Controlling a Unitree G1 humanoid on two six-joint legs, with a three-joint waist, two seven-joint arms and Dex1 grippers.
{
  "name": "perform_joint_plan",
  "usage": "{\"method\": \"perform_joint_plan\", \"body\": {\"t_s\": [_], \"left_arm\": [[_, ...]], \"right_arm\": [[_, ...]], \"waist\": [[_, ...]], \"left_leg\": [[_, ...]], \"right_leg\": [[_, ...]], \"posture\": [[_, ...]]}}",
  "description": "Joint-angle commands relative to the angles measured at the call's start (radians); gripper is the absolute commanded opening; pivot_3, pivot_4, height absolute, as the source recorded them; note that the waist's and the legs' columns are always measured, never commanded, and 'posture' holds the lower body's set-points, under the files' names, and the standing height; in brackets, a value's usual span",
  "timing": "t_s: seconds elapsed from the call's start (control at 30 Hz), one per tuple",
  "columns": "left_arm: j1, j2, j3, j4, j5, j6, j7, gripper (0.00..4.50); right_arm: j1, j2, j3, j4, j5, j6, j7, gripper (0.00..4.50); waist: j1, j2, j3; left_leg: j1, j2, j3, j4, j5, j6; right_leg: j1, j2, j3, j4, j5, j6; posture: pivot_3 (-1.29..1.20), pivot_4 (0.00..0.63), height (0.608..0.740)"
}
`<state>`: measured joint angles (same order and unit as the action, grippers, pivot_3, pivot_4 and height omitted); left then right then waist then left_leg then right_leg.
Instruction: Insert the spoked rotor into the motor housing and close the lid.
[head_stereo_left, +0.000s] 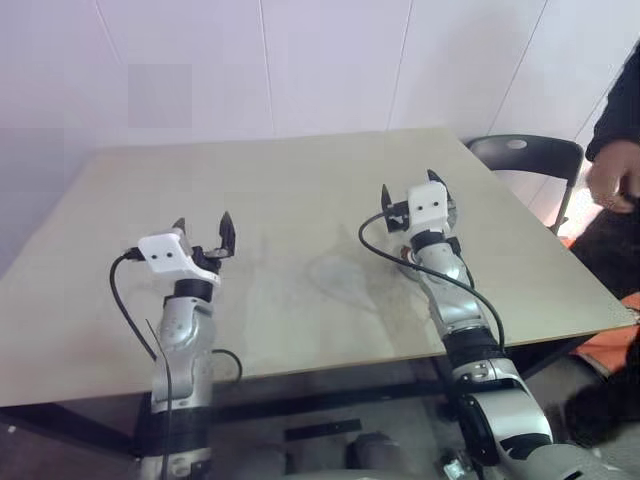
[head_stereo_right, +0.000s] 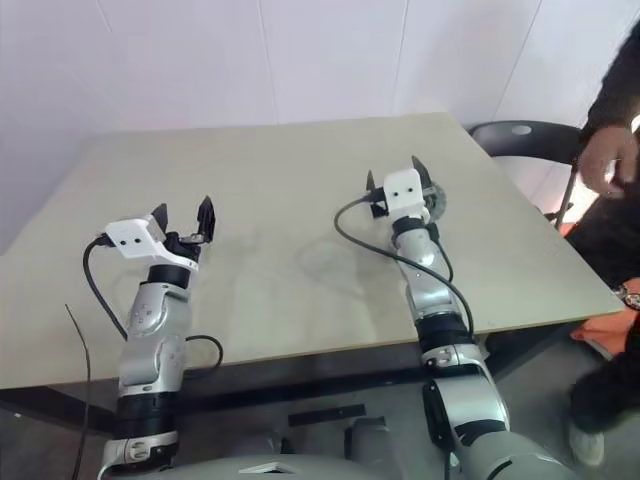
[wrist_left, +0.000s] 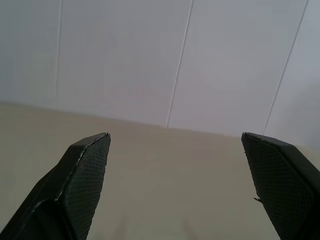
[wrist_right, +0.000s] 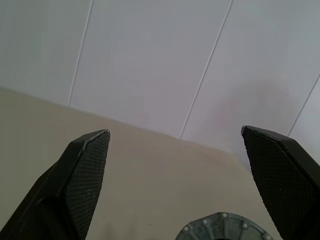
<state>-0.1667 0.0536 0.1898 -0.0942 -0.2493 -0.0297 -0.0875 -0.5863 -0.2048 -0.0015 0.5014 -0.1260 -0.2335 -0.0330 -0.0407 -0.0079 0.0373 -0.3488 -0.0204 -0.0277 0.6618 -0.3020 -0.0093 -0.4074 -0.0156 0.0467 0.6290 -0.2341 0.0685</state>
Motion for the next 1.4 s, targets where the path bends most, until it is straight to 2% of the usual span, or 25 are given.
{"method": "perform_joint_plan", "body": {"t_s": [0.03, 0.47, 0.63, 0.9, 1.17, 1.4], "left_arm": [[-0.024, -0.002, -0.021, 0.009, -0.002, -0.022, -0.024, 4.46], [-0.066, -0.026, -0.083, 0.104, -0.013, -0.006, -0.113, 4.46], [-0.085, -0.045, -0.091, 0.138, -0.009, -0.015, -0.117, 4.46], [-0.088, -0.045, -0.07, 0.138, -0.004, -0.036, -0.104, 4.46], [-0.029, -0.063, -0.064, 0.111, 0.012, -0.061, -0.067, 4.46], [0.033, -0.058, -0.022, 0.01, 0.024, -0.073, 0.005, 4.46]], "right_arm": [[0.027, -0.017, -0.026, -0.092, -0.004, -0.007, -0.017, 4.44], [0.248, -0.045, -0.083, -0.376, -0.026, 0.12, -0.046, 4.44], [0.272, -0.062, -0.102, -0.427, -0.027, 0.158, -0.044, 4.44], [0.231, -0.061, -0.087, -0.393, -0.024, 0.157, -0.022, 4.44], [0.174, -0.061, -0.063, -0.333, -0.024, 0.142, 0.011, 4.44], [0.098, -0.013, -0.002, -0.213, -0.023, 0.088, 0.043, 4.44]], "waist": [[0.001, 0.0, 0.0], [0.004, 0.0, 0.0], [0.002, 0.0, 0.0], [0.001, 0.0, 0.0], [0.003, 0.0, 0.0], [-0.001, 0.0, 0.0]], "left_leg": [[0.0, 0.0, 0.0, 0.0, 0.0, 0.0], [-0.001, 0.0, 0.0, 0.0, 0.0, 0.0], [-0.001, 0.0, 0.0, 0.0, 0.0, 0.0], [-0.001, 0.0, 0.0, 0.0, 0.0, 0.001], [-0.001, 0.0, 0.0, 0.0, 0.0, 0.001], [-0.001, 0.0, 0.0, 0.0, 0.0, 0.001]], "right_leg": [[0.0, 0.0, 0.0, 0.0, 0.0, 0.0], [-0.001, 0.0, 0.0, -0.001, 0.0, 0.0], [0.0, 0.002, 0.002, 0.0, -0.001, 0.0], [0.0, 0.003, 0.003, 0.0, 0.0, 0.0], [0.0, 0.003, 0.003, -0.001, 0.0, 0.0], [0.0, 0.003, 0.004, 0.0, 0.0, 0.0]], "posture": [[0.0, 0.0, 0.74], [0.0, 0.0, 0.74], [0.0, 0.0, 0.74], [0.0, 0.0, 0.74], [0.0, 0.0, 0.74], [0.0, 0.0, 0.74]]}}
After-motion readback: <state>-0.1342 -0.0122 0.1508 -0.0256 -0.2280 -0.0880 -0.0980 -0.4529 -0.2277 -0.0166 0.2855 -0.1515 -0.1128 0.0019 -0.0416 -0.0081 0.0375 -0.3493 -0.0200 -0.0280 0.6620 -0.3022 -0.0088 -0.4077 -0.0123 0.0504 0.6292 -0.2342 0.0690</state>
